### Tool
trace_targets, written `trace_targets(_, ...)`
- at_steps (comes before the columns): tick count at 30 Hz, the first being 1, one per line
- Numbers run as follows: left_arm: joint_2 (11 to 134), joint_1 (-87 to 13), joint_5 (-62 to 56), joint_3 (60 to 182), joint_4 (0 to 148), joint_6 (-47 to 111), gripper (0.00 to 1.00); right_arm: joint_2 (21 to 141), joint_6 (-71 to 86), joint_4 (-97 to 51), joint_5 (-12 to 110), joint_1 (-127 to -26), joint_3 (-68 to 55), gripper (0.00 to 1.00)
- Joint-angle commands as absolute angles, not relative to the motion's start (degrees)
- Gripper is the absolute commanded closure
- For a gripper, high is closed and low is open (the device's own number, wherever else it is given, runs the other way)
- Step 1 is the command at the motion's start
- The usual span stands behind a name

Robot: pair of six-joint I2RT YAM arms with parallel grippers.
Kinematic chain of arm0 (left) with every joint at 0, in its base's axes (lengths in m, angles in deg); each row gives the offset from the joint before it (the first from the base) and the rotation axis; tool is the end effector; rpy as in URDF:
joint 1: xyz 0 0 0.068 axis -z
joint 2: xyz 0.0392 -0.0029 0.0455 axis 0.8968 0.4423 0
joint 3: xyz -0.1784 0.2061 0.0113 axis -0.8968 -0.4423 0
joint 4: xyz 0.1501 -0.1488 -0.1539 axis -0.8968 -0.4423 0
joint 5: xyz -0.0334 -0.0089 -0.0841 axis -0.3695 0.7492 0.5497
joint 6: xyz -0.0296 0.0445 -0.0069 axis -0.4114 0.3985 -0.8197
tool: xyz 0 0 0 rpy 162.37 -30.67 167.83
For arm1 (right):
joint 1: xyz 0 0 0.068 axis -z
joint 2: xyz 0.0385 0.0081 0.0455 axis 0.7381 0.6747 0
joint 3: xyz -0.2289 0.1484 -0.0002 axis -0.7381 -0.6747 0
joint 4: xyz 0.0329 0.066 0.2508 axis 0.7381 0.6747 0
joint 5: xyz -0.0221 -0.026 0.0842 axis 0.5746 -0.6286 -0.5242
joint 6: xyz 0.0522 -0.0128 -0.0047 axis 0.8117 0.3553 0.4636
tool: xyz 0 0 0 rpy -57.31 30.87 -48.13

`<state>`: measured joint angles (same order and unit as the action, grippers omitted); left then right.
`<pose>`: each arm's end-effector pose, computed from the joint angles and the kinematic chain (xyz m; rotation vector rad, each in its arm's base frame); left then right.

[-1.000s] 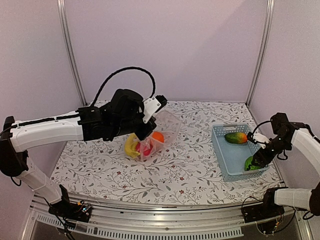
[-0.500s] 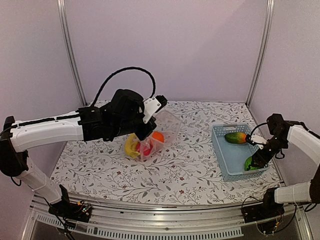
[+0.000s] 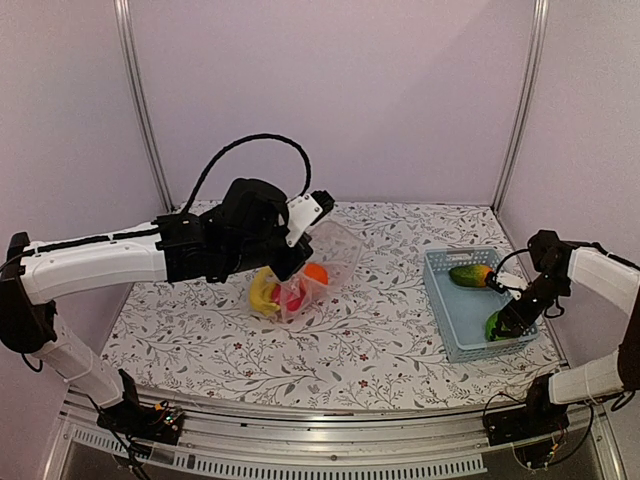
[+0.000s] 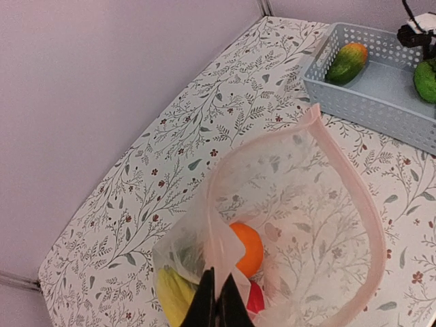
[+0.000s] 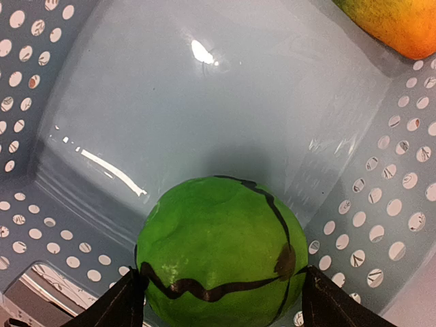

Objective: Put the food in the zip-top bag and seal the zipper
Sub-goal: Pick up the fake fruit from the bin.

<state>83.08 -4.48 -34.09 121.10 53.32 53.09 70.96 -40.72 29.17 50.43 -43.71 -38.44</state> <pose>0.1867 -0.2870 0.3220 0.9795 1.8372 -0.0987 0.1975 -0.0092 0.1969 -0.9643 2.7761 0.0586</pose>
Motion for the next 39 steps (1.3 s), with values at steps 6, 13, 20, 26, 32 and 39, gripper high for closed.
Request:
trace_targets(6,83.8,-3.7,-34.4,120.3,54.7,53.6,1.00,72.7,-39.6,28.6,49.7,-44.1,-40.2,0.20)
trace_targets(13,83.6,-3.7,-34.5,120.3,54.7,53.5,1.00,73.1,-37.6,27.7,49.2,-46.5,-39.3,0.23)
trace_targets(20,83.3,-3.7,-34.6,120.2,54.6,53.7,1.00,72.8,-35.7,28.4,47.8,-47.1,-35.1,0.33)
trace_targets(26,83.2,-3.7,-34.9,120.2,54.7,53.8,1.00,70.9,-34.0,28.2,42.4,-47.2,-30.3,0.40)
trace_targets(32,83.6,-3.7,-35.1,120.1,54.8,53.3,1.00,69.3,-32.6,26.9,36.1,-52.7,-25.9,0.42)
trace_targets(39,84.7,-3.4,-34.6,120.4,54.6,52.4,1.00,70.3,-30.0,26.3,32.7,-64.5,-15.8,0.44)
